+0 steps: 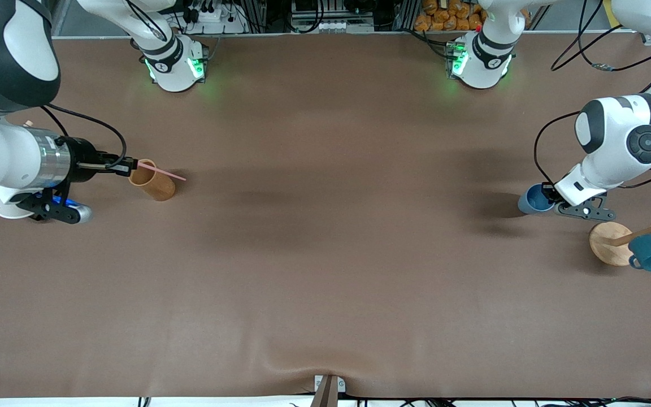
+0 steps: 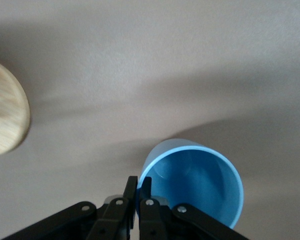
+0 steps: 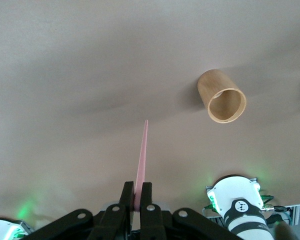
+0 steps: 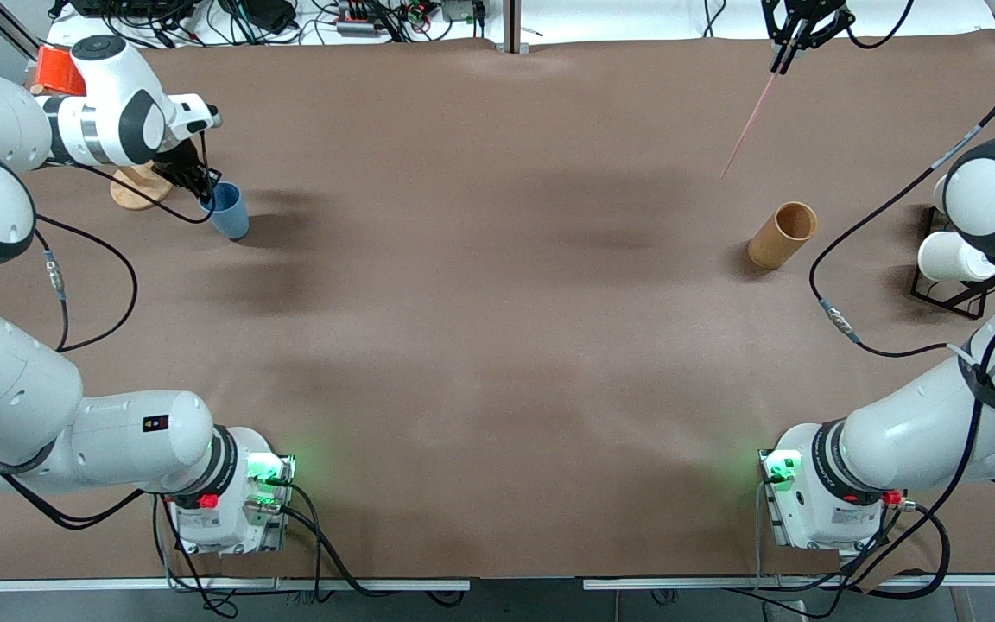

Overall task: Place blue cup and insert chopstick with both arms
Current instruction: 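Pull the pink chopstick up out of the wooden cup with the right gripper, then carry the blue cup to the table middle and set it down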

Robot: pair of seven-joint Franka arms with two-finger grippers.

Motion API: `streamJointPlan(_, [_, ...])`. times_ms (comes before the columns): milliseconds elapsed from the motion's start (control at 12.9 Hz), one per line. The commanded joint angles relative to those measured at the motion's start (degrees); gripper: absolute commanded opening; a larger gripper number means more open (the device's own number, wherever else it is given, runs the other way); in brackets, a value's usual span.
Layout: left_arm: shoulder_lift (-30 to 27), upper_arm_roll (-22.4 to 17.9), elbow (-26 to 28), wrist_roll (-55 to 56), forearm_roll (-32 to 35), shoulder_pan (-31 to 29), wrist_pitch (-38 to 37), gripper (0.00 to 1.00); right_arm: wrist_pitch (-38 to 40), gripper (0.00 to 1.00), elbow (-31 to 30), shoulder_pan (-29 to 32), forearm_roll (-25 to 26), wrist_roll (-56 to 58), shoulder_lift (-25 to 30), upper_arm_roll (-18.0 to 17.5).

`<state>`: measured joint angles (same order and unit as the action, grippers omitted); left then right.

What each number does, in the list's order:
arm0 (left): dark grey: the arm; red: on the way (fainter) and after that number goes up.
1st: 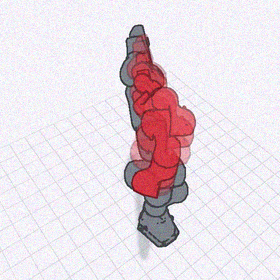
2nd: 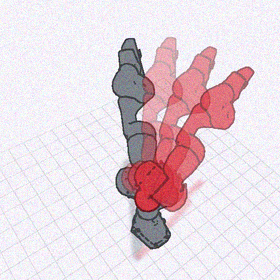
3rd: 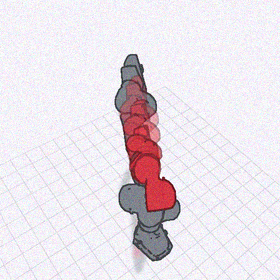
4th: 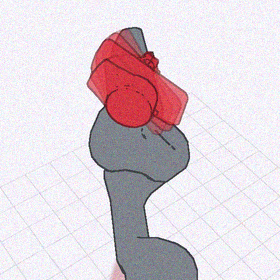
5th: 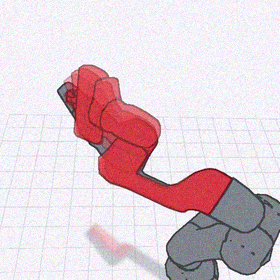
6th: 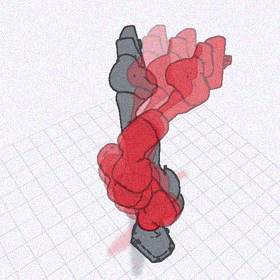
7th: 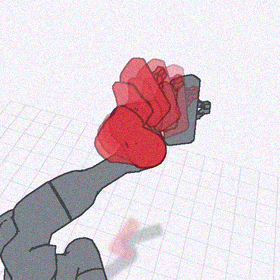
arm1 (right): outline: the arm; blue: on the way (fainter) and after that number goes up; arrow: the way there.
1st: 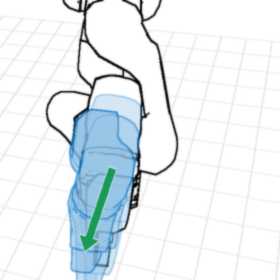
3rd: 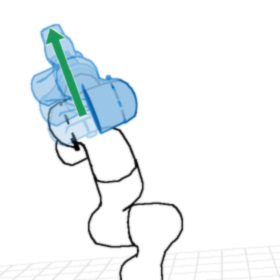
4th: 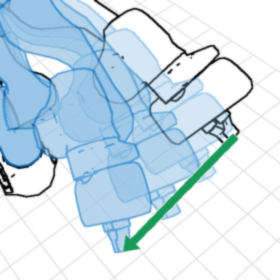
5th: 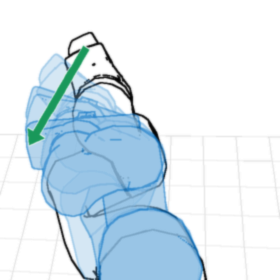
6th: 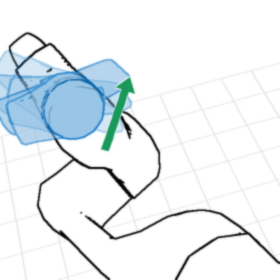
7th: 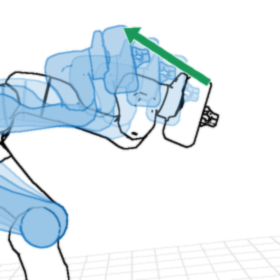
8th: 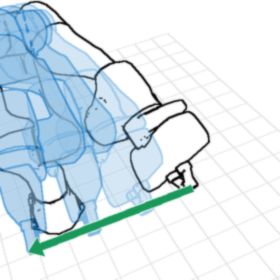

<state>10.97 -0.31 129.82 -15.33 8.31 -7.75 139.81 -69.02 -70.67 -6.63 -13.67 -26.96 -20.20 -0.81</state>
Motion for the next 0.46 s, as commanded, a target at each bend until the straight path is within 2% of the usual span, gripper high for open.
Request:
streamJointPlan(0, [-2.0,4.4,-2.6,-0.6,1.0,0.2,-1.8,0.00,0.6,0.00,0.8,1.0,-1.9,-1.7,-0.6,-0.3])
streamJointPlan(155, [-3.8,12.5,-7.4,0.9,-0.3,0.2,-9.6,0.00,0.6,0.00,0.8,1.0,-2.0,-1.8,-0.6,-0.3])
streamJointPlan(309, [-1.8,19.9,-14.7,10.1,-3.9,0.5,-18.9,0.00,0.7,0.00,0.8,1.0,-2.0,-2.0,-0.6,-0.3])
streamJointPlan(386, [-0.3,23.5,-17.3,14.8,-4.5,0.6,-19.9,0.00,0.7,0.00,0.7,1.0,-2.0,-2.0,-0.6,-0.3])
